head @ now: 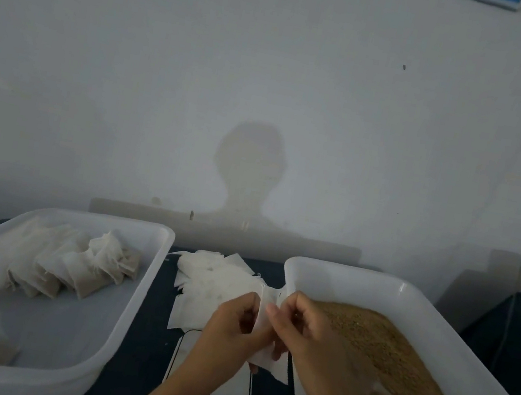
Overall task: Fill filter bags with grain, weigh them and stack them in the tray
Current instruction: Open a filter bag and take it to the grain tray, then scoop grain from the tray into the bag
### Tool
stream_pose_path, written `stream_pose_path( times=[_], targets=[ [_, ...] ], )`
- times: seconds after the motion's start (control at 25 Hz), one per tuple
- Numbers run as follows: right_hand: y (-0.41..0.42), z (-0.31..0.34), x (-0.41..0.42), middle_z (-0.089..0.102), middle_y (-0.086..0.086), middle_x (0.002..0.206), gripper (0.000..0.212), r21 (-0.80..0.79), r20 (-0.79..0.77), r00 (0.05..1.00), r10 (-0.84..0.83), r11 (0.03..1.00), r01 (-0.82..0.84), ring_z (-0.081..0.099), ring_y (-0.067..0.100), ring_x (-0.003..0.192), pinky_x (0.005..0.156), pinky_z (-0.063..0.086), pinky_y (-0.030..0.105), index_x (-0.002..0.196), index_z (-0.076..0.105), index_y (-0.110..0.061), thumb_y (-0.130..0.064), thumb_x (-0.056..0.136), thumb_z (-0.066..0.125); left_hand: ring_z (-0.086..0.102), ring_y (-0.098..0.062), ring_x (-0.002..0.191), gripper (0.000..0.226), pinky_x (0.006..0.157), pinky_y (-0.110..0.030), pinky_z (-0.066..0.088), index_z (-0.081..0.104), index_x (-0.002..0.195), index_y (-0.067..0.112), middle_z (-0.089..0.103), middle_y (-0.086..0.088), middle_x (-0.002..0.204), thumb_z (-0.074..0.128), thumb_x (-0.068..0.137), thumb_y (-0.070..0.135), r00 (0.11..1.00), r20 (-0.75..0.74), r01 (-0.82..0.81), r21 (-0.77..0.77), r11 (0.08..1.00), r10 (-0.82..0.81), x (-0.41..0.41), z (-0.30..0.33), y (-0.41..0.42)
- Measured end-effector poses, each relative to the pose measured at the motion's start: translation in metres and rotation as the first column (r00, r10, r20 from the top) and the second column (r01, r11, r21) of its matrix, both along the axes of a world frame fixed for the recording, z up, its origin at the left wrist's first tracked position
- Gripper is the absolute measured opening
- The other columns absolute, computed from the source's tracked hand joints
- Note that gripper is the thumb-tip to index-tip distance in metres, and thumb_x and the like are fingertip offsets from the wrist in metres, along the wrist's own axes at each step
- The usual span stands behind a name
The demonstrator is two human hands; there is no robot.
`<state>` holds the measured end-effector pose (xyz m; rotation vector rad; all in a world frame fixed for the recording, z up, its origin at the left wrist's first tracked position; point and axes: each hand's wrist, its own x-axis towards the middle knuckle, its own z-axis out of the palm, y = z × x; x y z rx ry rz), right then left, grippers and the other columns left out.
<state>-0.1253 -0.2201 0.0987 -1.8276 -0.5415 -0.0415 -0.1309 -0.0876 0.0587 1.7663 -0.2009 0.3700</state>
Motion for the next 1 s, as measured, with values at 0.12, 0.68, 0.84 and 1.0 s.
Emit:
stream_pose_path(
  times=[0.12, 0.68, 0.84, 1.0],
  targets=[
    [0.001, -0.001, -0.003, 0.047, -0.002, 0.061, 0.030, -0.137, 0.040, 0.999, 0.006, 0.991, -0.001, 0.048, 0.001, 0.054, 0.053, 0.043, 0.009, 0.068, 0.045, -0.013, -0.022, 0.087, 0.066, 0.057, -0.019, 0.063, 0.010, 0.062, -0.039, 0.052, 0.057, 0.078, 0.000, 0.061, -0.016, 0.071, 0.066, 0.079, 0.001, 1.000, 0.004, 0.018, 0.127, 0.992, -0.019, 0.001, -0.001, -0.002],
    [-0.018, -0.005, 0.009, 0.058, 0.010, 0.071, 0.019, 0.186, -0.218, 0.954, 0.205, 0.969, -0.165, 0.060, 0.022, 0.070, 0.072, 0.057, 0.035, 0.082, 0.054, -0.001, -0.014, 0.095, 0.050, 0.056, -0.010, 0.059, 0.017, 0.061, -0.022, 0.049, 0.057, 0.078, 0.007, 0.060, 0.001, 0.064, 0.055, 0.087, 0.021, 0.946, -0.020, 0.313, -0.198, 0.929, -0.323, -0.001, -0.001, -0.002],
    [-0.021, -0.006, 0.012, 0.057, 0.002, 0.066, 0.017, 0.180, -0.181, 0.962, 0.203, 0.969, -0.171, 0.059, 0.013, 0.063, 0.063, 0.052, 0.023, 0.081, 0.053, -0.002, -0.010, 0.095, 0.048, 0.058, -0.010, 0.058, 0.018, 0.060, -0.025, 0.052, 0.055, 0.080, 0.003, 0.062, 0.002, 0.063, 0.058, 0.083, 0.021, 0.953, -0.012, 0.293, -0.225, 0.929, -0.303, 0.000, 0.002, -0.008],
    [-0.023, -0.008, 0.015, 0.055, -0.001, 0.061, 0.021, 0.171, -0.184, 0.959, 0.215, 0.968, -0.184, 0.057, 0.008, 0.056, 0.054, 0.048, 0.018, 0.073, 0.052, -0.006, 0.001, 0.092, 0.050, 0.060, -0.012, 0.062, 0.022, 0.064, -0.027, 0.054, 0.055, 0.085, 0.000, 0.063, -0.002, 0.067, 0.064, 0.080, 0.020, 0.945, -0.024, 0.310, -0.259, 0.915, -0.327, 0.000, 0.002, -0.011]
  ],
)
